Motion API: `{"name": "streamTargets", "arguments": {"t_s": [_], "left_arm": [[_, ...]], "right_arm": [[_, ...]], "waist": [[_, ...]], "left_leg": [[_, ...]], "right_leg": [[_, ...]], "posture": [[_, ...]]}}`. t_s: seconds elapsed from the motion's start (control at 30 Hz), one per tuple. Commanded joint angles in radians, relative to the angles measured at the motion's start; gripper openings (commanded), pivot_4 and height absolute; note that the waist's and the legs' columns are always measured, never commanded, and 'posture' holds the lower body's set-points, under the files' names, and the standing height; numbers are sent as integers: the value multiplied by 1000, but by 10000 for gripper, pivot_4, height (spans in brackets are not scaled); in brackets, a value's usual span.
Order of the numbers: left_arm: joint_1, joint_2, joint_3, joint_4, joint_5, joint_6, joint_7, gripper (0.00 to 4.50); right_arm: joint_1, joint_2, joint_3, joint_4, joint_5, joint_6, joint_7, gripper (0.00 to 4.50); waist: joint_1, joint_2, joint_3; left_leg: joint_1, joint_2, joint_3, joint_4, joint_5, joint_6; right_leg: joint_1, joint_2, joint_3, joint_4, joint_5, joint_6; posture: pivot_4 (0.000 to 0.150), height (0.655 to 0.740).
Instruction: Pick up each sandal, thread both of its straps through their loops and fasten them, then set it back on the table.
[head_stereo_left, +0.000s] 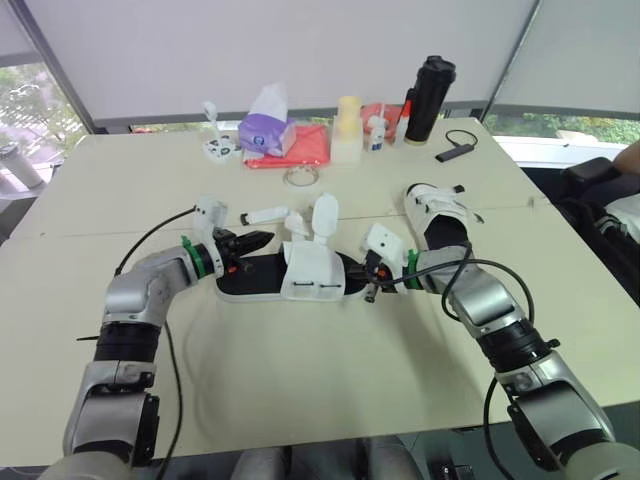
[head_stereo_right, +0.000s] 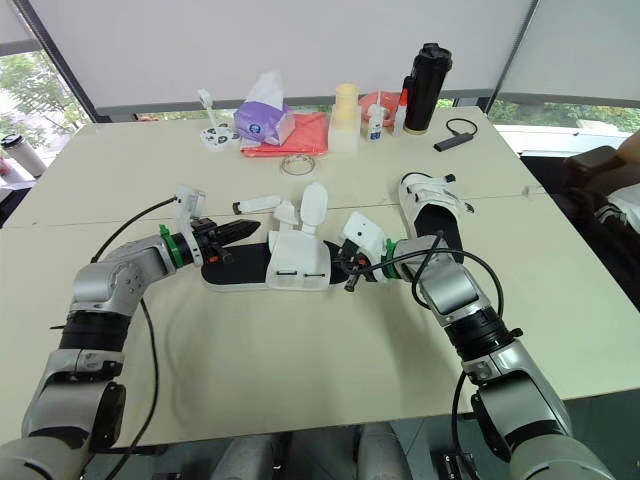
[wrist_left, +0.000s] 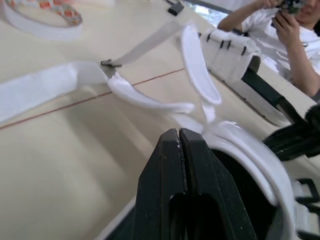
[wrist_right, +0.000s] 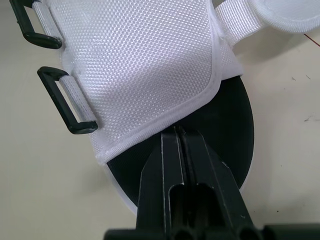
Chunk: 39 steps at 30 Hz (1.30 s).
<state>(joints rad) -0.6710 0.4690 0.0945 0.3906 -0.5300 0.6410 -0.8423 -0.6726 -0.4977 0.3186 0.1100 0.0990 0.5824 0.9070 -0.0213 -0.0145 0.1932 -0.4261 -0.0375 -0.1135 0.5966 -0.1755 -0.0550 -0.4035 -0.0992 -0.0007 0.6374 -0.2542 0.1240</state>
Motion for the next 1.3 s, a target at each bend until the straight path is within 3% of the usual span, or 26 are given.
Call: {"name": "streamTargets", "arguments": {"t_s": [0.03, 0.17, 0.3, 0.57, 0.83, 1.03, 1.3], "left_arm": [[-52, -6, 14, 66, 12, -12, -18, 5687], [-104, -19, 48, 144, -9, 5, -23, 23493], [-175, -30, 118, 234, -55, 64, 6, 44706], [-287, -106, 241, 402, -122, 210, 122, 44706], [-359, -165, 265, 576, -78, 207, 195, 44706], [-410, -209, 282, 686, -58, 118, 183, 44706], [-446, -223, 325, 702, -92, 98, 89, 44706]], "right_arm": [[10, -3, 11, -20, -20, 10, -2, 0], [15, 0, 12, -27, -25, 11, -2, 0], [15, 3, 12, -32, -29, 15, -3, 0], [17, 4, 16, -42, -32, 20, -5, 0], [15, 1, 16, -49, -33, 28, -7, 0], [25, 0, 18, -64, -35, 34, -15, 0], [26, 6, 13, -73, -40, 42, -18, 0]], "waist": [[1, 0, 0], [1, 0, 0], [1, 0, 0], [1, 0, 0], [1, 0, 0], [3, 0, 0], [2, 0, 0]], "left_leg": [[0, 0, 0, 0, 0, 0], [0, 0, 0, 0, 0, 0], [0, 0, 0, 0, 0, -1], [0, 0, -1, 0, 0, -1], [0, 0, -1, 0, 1, -1], [0, 0, 0, 0, 1, -1], [0, 0, 0, 0, 1, -2]], "right_leg": [[0, 0, 0, 0, 0, 0], [0, 0, 0, 1, 0, 0], [0, 0, 0, 1, 0, 0], [0, 0, 0, 1, 0, 0], [0, 0, 0, 2, 0, 0], [0, 0, 0, 2, 0, 0], [0, 0, 0, 2, 0, 0]], "posture": [[1500, 7400], [1500, 7400], [1500, 7400], [1500, 7400], [1500, 7400], [1500, 7400], [1500, 7400]]}}
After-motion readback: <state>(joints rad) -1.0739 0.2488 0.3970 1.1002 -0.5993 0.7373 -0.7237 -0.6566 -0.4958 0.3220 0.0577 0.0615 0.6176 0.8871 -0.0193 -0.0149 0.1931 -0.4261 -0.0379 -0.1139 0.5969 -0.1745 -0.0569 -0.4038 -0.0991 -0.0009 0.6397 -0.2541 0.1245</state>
